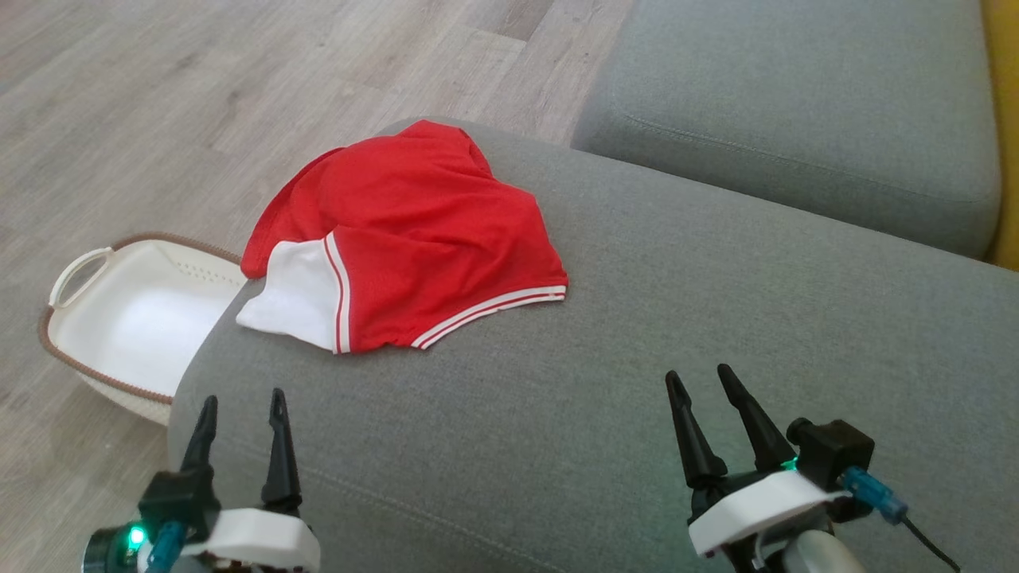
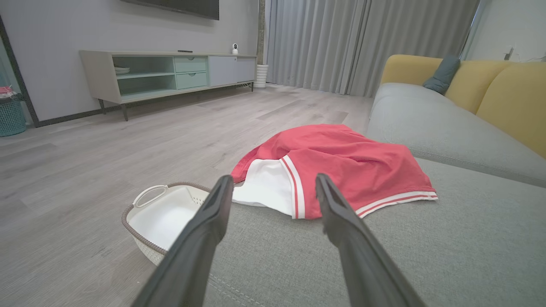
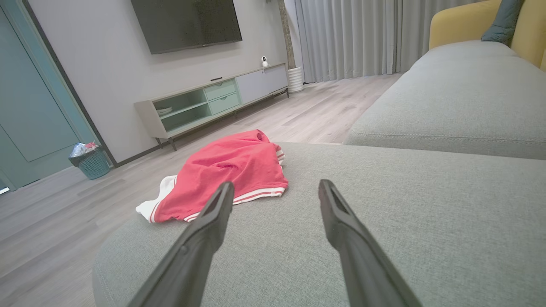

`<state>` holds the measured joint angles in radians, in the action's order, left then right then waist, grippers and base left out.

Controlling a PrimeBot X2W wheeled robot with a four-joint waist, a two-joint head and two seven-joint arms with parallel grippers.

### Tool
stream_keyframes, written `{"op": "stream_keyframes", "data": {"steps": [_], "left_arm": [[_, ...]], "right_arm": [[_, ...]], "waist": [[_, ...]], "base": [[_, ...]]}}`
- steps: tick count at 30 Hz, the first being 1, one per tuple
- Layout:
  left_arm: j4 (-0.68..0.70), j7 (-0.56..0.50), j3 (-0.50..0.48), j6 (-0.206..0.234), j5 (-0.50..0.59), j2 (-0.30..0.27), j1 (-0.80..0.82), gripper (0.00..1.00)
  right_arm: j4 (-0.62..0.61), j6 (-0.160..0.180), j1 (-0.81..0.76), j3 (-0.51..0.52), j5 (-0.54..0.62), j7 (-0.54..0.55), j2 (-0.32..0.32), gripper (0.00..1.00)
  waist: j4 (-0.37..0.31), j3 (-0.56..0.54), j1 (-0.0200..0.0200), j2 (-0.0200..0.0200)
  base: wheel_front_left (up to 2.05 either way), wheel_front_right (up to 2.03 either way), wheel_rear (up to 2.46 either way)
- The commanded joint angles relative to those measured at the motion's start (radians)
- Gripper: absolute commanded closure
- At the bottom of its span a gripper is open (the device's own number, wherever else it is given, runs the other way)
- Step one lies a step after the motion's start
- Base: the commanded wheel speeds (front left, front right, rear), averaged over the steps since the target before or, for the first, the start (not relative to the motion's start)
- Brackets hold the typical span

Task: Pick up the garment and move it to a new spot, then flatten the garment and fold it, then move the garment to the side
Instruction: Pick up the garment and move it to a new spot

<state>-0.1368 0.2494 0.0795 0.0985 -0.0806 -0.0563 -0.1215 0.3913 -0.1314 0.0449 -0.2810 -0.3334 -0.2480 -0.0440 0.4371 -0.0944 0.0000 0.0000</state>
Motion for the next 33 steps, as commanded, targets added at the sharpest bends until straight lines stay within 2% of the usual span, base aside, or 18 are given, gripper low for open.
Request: {"op": "stream_keyframes", "data": {"steps": [1,13,17,21,24,25,28,33], "left_arm": [[0.035,0.012,-0.042,0.008,0.007,0.001,0.033,0.0],[0.024,0.012,-0.084,-0.017,-0.005,-0.014,0.088,0.0],[-0.008,0.012,-0.111,-0.037,-0.027,-0.039,0.154,0.0],[-0.098,-0.002,-0.135,-0.071,-0.057,-0.085,0.247,0.0],[-0.194,-0.076,-0.14,-0.126,-0.098,-0.128,0.367,0.0],[-0.242,-0.133,-0.129,-0.153,-0.112,-0.144,0.422,0.0],[-0.325,-0.221,-0.129,-0.188,-0.164,-0.163,0.519,0.0],[-0.487,-0.309,-0.097,-0.219,-0.199,-0.231,0.647,0.0]], "right_arm": [[-0.027,0.001,0.04,-0.017,-0.002,-0.014,-0.006,0.0],[-0.041,0.001,0.055,0.04,0.051,-0.014,-0.006,0.0],[-0.053,0.001,0.073,0.081,0.084,-0.01,-0.006,0.0],[-0.085,0.001,0.094,0.122,0.124,0.006,-0.006,0.0],[-0.13,0.001,0.111,0.168,0.163,0.029,-0.006,0.0],[-0.155,0.001,0.118,0.184,0.181,0.042,-0.006,0.0],[-0.19,0.001,0.127,0.193,0.199,0.061,-0.006,0.0],[-0.233,0.001,0.141,0.183,0.215,0.083,-0.006,0.0]], "waist": [[-0.003,-0.001,0.0,0.0],[-0.057,0.079,0.0,0.0],[-0.085,0.127,0.0,0.0],[-0.125,0.18,0.0,0.0],[-0.156,0.234,0.0,0.0],[-0.169,0.26,0.0,0.0],[-0.19,0.296,0.0,0.0],[-0.231,0.348,0.0,0.0]], "base": [[0.0,0.0,0.0],[0.0,0.0,0.0],[0.0,0.0,0.0],[0.0,0.0,0.0],[0.0,0.0,0.0],[0.0,0.0,0.0],[0.0,0.0,0.0],[0.0,0.0,0.0]]}}
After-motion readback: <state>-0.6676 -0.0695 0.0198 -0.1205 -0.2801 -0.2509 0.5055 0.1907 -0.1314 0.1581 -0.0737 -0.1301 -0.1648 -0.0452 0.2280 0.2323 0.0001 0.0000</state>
